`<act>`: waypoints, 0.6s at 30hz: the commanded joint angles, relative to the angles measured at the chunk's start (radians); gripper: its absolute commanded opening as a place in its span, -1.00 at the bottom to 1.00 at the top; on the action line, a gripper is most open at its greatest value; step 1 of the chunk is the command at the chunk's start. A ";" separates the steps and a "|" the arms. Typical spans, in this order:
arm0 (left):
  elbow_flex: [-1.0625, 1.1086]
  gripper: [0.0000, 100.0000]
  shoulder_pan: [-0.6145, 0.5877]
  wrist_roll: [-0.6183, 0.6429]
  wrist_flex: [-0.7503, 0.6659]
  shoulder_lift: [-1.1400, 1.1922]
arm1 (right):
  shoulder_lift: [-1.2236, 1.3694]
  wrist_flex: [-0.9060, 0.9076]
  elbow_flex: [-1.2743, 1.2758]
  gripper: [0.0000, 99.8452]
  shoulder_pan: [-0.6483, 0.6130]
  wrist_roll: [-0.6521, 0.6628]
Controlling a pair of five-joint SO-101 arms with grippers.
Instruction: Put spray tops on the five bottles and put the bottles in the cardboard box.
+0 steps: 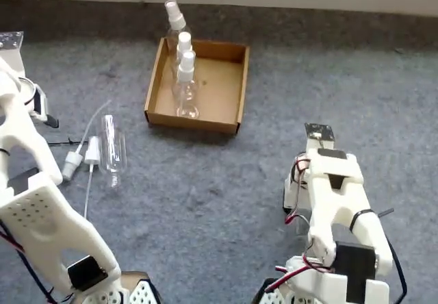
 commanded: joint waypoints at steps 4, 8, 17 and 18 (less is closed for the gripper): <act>-0.039 -0.62 0.015 -0.005 0.006 -0.051 | 0.108 -0.056 -0.278 -0.91 0.110 0.166; -0.041 -0.62 0.018 -0.005 0.006 -0.056 | 0.188 -0.056 -0.426 -0.91 0.189 0.241; -0.041 -0.62 0.022 -0.005 0.008 -0.056 | 0.318 0.021 -0.604 -0.90 0.205 0.336; -0.041 -0.62 0.022 -0.005 0.008 -0.056 | 0.320 0.024 -0.608 -0.87 0.203 0.338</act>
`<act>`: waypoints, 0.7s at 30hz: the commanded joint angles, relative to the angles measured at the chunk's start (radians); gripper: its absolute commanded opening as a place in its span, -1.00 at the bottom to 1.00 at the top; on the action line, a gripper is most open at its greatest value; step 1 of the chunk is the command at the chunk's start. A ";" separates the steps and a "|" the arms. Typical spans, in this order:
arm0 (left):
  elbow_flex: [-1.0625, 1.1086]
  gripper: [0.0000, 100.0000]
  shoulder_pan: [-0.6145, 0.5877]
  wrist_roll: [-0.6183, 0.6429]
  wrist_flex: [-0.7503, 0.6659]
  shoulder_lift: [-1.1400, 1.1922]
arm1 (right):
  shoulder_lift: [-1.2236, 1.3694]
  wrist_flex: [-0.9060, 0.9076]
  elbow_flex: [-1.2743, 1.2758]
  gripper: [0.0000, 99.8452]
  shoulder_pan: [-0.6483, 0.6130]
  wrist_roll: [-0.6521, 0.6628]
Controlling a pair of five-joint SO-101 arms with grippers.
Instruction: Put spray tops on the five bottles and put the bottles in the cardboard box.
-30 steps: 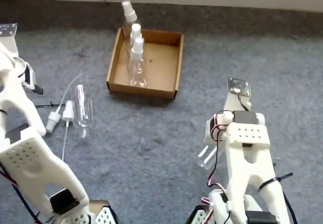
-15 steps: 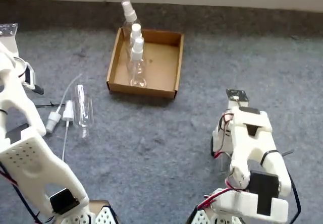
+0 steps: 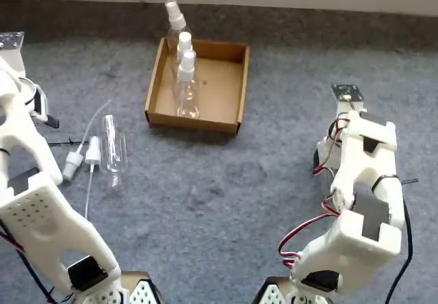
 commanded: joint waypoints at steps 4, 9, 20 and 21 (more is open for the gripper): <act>-0.041 -0.62 0.016 -0.005 0.005 -0.058 | -0.008 0.071 -0.073 -0.66 0.007 0.021; -0.041 -0.62 0.015 -0.005 0.006 -0.058 | -0.010 0.074 -0.073 -0.50 0.007 0.021; -0.041 -0.62 0.016 -0.005 0.006 -0.058 | -0.005 0.090 -0.249 -0.49 0.004 0.018; -0.041 -0.62 0.016 -0.005 0.006 -0.058 | -0.002 0.113 -0.278 -0.49 0.004 0.018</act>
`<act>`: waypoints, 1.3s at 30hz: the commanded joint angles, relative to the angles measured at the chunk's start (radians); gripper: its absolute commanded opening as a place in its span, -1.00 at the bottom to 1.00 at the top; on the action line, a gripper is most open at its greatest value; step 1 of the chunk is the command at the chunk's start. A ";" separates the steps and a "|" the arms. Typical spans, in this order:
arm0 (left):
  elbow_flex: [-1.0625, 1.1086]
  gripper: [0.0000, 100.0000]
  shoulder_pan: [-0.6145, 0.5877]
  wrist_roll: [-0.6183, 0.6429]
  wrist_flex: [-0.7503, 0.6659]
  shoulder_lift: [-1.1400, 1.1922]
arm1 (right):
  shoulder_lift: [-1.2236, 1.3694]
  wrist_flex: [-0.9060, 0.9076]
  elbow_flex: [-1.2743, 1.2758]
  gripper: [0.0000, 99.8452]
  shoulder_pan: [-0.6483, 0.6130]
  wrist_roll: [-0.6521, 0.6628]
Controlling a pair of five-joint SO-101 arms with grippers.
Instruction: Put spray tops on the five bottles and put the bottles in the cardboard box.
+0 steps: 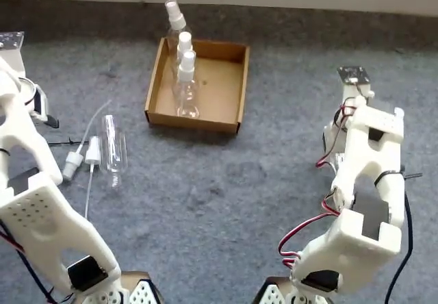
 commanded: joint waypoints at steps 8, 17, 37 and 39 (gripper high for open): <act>-0.041 -0.62 0.021 -0.005 0.006 -0.058 | 0.170 0.205 -0.392 -0.49 -0.007 0.009; -0.042 -0.62 0.041 -0.003 0.006 -0.058 | 0.415 0.341 -0.605 -0.49 -0.010 0.005; -0.041 -0.62 0.051 -0.005 0.006 -0.058 | 0.437 0.325 -0.605 -0.49 0.041 -0.249; -0.041 -0.62 0.051 -0.005 0.006 -0.058 | 0.438 0.311 -0.604 -0.49 0.042 -0.273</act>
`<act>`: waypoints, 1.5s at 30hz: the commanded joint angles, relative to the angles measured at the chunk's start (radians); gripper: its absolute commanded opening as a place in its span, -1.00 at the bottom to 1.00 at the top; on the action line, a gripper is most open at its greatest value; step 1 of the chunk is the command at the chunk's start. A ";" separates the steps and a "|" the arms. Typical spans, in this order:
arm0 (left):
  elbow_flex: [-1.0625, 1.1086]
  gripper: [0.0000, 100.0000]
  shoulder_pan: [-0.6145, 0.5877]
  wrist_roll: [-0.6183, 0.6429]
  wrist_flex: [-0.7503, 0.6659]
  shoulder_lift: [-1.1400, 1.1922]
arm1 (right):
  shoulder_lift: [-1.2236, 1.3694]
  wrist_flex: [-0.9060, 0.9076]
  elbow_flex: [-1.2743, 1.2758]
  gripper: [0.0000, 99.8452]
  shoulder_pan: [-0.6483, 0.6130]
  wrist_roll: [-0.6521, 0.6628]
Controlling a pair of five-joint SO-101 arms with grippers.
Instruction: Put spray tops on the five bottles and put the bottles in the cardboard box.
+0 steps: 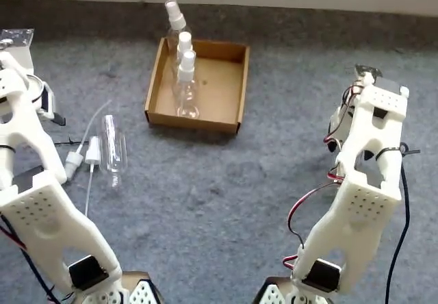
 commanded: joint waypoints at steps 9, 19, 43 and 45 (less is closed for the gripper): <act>-0.041 -0.62 0.013 -0.005 0.006 -0.058 | 0.067 -0.056 -0.022 -0.74 0.013 -0.043; -0.038 -0.62 0.007 -0.008 0.009 -0.051 | 0.016 -0.012 -0.079 -0.95 0.013 0.091; 0.286 -0.71 0.021 -0.419 0.017 -0.061 | -0.506 0.320 -0.107 -0.99 -0.410 0.158; 0.292 -0.69 0.022 -0.416 -0.009 -0.077 | -0.555 0.317 -0.050 -0.99 -0.430 0.129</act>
